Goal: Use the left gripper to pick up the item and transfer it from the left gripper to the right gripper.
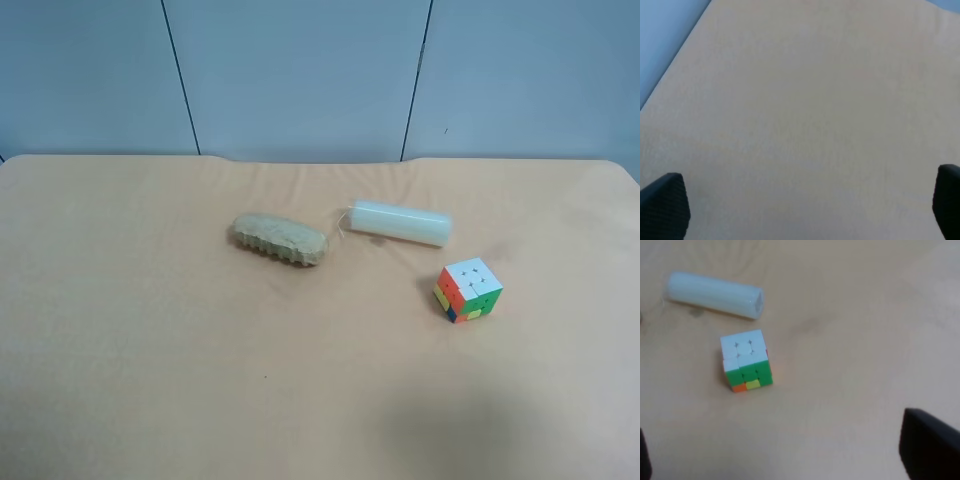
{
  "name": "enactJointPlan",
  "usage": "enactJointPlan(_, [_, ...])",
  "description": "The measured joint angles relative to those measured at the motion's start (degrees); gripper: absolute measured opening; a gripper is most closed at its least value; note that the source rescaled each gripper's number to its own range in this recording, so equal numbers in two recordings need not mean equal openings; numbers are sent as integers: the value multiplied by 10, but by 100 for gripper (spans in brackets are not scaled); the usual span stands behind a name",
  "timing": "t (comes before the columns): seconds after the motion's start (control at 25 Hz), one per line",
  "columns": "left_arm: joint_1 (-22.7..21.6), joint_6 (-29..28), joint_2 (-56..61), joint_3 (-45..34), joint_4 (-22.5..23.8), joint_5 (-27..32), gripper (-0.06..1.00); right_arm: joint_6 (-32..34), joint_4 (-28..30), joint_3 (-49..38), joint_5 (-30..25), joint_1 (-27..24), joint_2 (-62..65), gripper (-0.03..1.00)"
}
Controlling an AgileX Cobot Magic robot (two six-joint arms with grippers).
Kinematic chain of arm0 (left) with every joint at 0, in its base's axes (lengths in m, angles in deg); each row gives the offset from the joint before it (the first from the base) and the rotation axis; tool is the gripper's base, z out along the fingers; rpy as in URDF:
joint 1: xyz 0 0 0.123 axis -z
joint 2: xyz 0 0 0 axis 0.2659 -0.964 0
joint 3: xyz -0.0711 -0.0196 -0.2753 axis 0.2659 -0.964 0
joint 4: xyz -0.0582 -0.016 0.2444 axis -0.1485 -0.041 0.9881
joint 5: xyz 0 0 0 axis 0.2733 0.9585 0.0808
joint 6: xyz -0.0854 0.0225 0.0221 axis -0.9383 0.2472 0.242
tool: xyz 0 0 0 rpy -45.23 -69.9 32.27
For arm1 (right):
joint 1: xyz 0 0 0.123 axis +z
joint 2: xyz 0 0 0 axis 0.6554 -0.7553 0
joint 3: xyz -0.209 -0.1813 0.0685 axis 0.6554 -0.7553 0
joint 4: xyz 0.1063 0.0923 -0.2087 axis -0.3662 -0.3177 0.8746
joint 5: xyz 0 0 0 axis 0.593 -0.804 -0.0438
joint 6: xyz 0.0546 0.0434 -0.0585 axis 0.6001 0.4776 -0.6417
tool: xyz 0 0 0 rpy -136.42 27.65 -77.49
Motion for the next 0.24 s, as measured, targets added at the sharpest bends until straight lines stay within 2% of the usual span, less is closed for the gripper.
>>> enactJointPlan(0.24, [0,0,0,0,0,0,100,0,0,0,0,0,0,99])
